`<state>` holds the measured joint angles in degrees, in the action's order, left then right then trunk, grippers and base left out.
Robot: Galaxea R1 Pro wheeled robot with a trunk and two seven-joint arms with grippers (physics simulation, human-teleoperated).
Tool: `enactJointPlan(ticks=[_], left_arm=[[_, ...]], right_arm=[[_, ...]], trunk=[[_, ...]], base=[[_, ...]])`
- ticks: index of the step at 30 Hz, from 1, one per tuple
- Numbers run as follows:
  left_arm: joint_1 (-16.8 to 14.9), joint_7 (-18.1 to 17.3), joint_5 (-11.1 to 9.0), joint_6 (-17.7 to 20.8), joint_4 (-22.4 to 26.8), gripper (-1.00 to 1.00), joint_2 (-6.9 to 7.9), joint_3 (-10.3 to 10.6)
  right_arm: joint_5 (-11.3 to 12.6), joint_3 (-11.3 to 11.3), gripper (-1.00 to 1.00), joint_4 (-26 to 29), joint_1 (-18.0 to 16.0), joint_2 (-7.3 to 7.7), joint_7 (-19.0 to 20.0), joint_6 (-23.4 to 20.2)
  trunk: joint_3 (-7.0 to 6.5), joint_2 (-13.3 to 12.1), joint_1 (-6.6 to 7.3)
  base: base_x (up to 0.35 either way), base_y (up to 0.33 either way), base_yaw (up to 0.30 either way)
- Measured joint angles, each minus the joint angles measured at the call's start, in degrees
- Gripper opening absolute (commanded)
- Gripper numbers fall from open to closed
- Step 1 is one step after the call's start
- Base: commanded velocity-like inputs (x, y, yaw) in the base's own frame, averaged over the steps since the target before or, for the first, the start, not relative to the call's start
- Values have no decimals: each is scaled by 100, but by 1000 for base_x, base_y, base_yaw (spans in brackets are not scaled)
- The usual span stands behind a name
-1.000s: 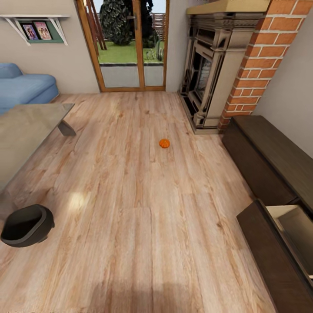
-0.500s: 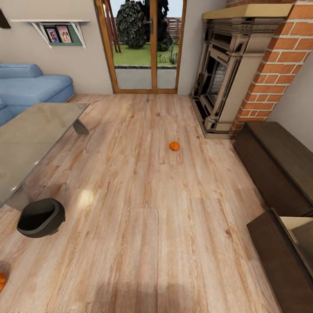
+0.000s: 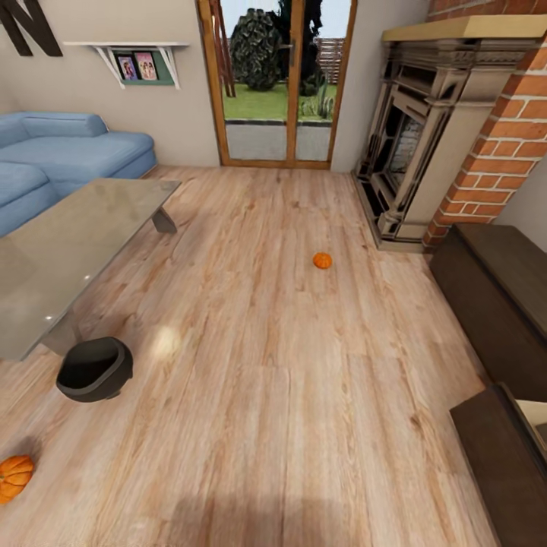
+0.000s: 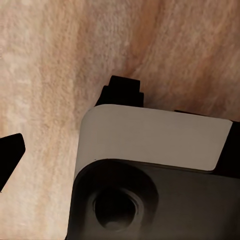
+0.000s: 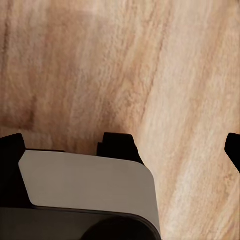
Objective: Place each of the two pumpkins and all three candles from the living room inside a cabinet in the living room (use any cabinet), then make sure every cabinet is closed, and position the cauldron so it is next to a table in the living room.
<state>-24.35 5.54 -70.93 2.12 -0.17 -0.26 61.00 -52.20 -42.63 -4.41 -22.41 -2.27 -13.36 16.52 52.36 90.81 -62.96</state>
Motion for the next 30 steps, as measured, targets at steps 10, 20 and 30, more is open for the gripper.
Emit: enactJointPlan(ticks=[10,20,30], left_arm=[[0,0,0,3,0,100,0,0],[0,0,0,1,0,100,0,0],[0,0,0,4,0,100,-4,0]], right_arm=[[0,0,100,1,0,-1,0,0],[0,0,100,2,0,2,0,2],[0,0,100,2,0,5,2,43]], trunk=[[-26,0,0],[-27,0,0],[-27,0,0]], base=[[0,0,261],[0,0,288],[0,0,291]])
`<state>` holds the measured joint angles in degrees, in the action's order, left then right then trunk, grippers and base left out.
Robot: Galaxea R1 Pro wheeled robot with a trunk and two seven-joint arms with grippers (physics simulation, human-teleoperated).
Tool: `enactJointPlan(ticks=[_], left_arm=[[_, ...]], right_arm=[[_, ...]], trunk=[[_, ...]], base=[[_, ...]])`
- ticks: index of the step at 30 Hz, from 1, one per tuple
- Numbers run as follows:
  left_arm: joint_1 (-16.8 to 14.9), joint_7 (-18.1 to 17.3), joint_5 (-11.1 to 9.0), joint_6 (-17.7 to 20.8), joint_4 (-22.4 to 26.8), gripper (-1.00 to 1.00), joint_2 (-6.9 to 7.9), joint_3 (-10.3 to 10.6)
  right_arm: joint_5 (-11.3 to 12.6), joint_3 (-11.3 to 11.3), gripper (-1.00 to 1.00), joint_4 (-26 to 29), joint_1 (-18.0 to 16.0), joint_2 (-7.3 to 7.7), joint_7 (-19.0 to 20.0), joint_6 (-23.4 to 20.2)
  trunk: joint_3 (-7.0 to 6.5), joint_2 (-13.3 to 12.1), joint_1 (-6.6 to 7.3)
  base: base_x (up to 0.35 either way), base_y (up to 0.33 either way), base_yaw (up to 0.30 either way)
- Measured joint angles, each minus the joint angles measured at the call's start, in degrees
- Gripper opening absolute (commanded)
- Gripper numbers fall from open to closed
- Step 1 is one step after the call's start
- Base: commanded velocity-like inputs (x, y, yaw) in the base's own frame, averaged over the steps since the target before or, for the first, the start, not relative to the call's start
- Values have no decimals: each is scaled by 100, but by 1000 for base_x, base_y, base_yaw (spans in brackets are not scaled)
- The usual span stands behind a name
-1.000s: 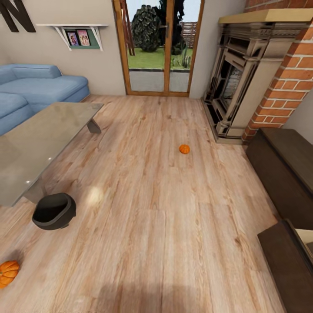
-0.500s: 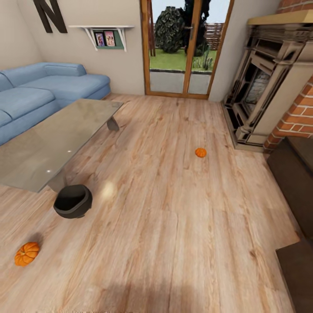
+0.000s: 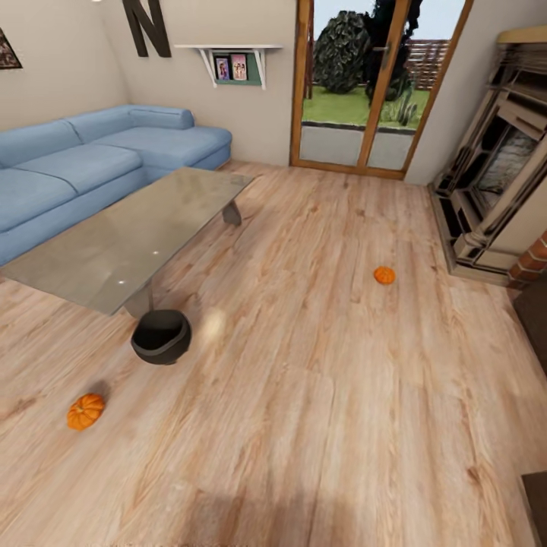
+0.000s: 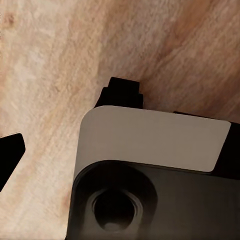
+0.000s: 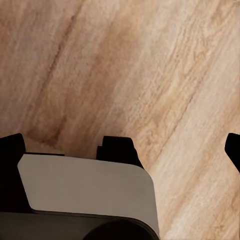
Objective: Place each of the two pumpkins and all three candles from the living room inside a cabinet in the living room (use any cabinet), then make sure every cabinet is closed, and position the cauldron so it is next to a table in the living room.
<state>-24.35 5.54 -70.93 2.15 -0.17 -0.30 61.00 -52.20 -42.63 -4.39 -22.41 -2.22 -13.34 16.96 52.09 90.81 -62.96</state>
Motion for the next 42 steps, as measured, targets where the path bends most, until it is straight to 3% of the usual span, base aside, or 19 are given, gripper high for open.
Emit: enactJointPlan(ticks=[11,27,29,31,37,42], left_arm=[[53,-20,-4,-4,7,100,-56,0],[103,-25,12,-120,26,100,-43,2],[110,-26,14,-120,8,100,-2,5],[113,-26,4,-120,1,100,136,7],[114,-26,8,-122,0,100,210,9],[114,-26,1,-127,-2,100,232,9]], right_arm=[[5,0,100,1,0,6,-2,276],[-4,0,100,0,0,37,7,288],[-8,1,100,0,0,36,7,284],[-16,1,100,1,0,26,7,282],[-473,1,100,3,0,5,1,282],[-550,0,100,7,0,11,-1,288]], trunk=[[-80,0,0],[-227,0,0],[-245,0,0],[-263,0,0],[-312,0,0],[-337,0,0]], base=[[0,0,39],[0,0,0],[0,0,0],[0,0,23],[0,0,77],[0,0,103]])
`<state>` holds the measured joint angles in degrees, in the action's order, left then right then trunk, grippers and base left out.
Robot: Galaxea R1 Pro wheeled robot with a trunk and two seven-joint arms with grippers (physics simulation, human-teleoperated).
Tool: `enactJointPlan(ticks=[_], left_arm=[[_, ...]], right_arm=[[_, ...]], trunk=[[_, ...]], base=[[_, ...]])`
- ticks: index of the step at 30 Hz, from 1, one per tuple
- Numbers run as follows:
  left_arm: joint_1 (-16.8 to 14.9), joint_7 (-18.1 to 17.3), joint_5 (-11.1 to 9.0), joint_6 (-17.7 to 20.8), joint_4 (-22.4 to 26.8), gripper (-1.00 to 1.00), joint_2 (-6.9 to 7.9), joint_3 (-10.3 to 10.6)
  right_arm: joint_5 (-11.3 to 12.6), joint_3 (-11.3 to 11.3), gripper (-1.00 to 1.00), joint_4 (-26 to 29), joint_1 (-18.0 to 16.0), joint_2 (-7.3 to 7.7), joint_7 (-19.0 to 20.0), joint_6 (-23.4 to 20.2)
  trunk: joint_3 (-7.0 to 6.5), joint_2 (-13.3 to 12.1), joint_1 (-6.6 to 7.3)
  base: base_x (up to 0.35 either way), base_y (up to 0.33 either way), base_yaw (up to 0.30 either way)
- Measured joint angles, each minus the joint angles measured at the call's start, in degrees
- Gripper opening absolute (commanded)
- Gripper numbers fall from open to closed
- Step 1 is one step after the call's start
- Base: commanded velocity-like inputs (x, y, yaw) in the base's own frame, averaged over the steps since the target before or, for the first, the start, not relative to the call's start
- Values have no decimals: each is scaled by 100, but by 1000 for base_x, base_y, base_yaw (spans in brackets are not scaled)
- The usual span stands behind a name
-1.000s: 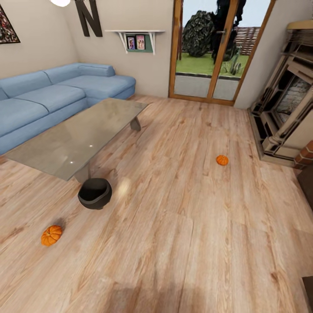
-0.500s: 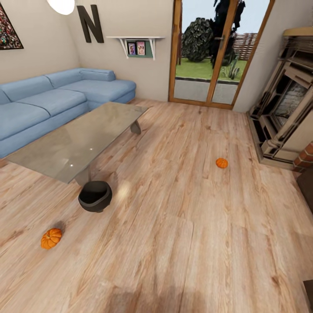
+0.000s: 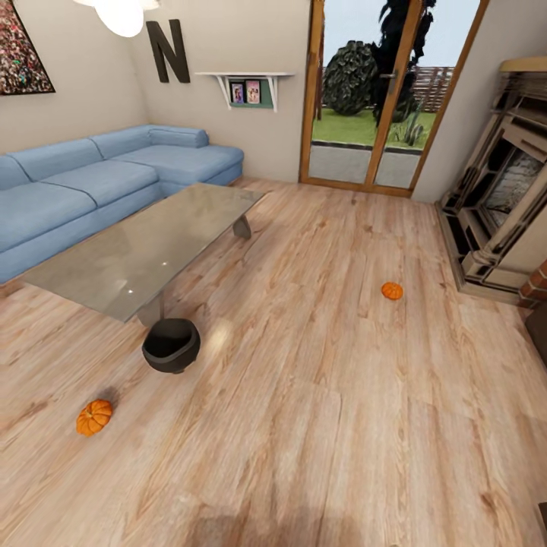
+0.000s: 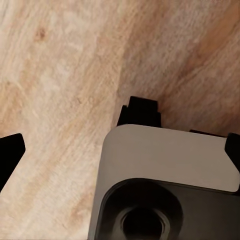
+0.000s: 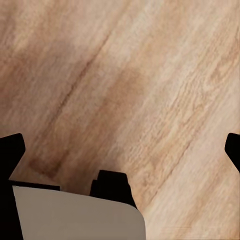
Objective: Place each of the two pumpkins and all three candles from the living room inside a cabinet in the living room (use any cabinet), then make sure every cabinet is closed, and position the cauldron so it is next to a table in the living room.
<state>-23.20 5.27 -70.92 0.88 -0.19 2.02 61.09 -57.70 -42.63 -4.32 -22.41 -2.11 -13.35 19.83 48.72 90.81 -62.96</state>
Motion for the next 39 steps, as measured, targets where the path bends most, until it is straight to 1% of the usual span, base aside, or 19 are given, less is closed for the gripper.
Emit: enactJointPlan(ticks=[15,39], left_arm=[[0,0,-27,-15,-23,100,16,-9],[0,0,-28,-18,-26,100,17,-9]], right_arm=[[-13,0,100,-7,0,-18,-44,3],[-5,0,100,-16,9,-18,-41,3]], trunk=[[-75,0,0],[-80,0,0]], base=[[0,0,249],[0,0,287]])
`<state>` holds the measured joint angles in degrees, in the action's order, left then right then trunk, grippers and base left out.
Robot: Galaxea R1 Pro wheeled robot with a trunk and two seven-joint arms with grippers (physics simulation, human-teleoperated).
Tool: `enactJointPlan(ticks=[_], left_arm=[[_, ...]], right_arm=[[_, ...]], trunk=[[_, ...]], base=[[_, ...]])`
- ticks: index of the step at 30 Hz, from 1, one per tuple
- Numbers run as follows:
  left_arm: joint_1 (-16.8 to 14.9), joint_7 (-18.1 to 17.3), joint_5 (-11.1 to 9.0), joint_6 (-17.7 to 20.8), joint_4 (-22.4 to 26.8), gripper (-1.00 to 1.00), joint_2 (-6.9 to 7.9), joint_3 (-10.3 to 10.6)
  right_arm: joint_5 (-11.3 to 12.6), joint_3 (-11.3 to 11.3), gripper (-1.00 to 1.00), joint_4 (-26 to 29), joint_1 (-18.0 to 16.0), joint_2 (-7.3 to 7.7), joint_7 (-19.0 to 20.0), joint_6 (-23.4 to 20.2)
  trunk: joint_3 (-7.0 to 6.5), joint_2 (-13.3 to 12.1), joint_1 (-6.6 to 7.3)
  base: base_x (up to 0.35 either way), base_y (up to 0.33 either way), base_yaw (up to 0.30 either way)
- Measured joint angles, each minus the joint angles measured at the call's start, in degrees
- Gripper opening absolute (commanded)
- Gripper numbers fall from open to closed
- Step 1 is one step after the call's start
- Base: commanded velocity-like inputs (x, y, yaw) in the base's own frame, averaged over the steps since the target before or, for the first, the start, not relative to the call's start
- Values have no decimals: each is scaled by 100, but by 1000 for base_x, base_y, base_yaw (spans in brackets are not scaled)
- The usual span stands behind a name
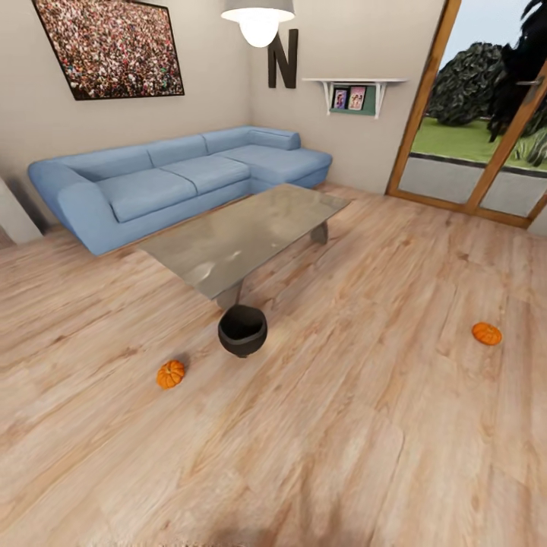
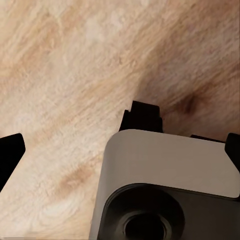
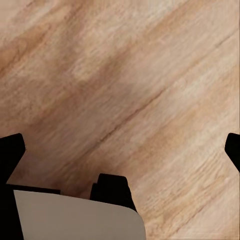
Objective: Place each of the two pumpkins and all three candles from the living room inside a cabinet in the living room (use any cabinet), then make sure every cabinet is closed, and position the cauldron so it is next to a table in the living room.
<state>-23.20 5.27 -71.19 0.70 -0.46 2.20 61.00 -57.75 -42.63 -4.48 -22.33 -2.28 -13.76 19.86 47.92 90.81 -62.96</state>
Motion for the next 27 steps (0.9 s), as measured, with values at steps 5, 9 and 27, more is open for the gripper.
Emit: enactJointPlan(ticks=[5,9,27], left_arm=[[0,0,0,0,2,100,-1,0],[0,0,0,2,2,100,-1,0],[0,0,9,0,2,100,-6,0]], right_arm=[[-4,0,100,0,0,0,2,0],[-7,0,100,0,0,0,2,0],[-17,0,100,-3,35,0,31,-9]], trunk=[[0,0,0],[0,0,0],[0,0,0]], base=[[0,0,288],[0,0,288],[0,0,290]])
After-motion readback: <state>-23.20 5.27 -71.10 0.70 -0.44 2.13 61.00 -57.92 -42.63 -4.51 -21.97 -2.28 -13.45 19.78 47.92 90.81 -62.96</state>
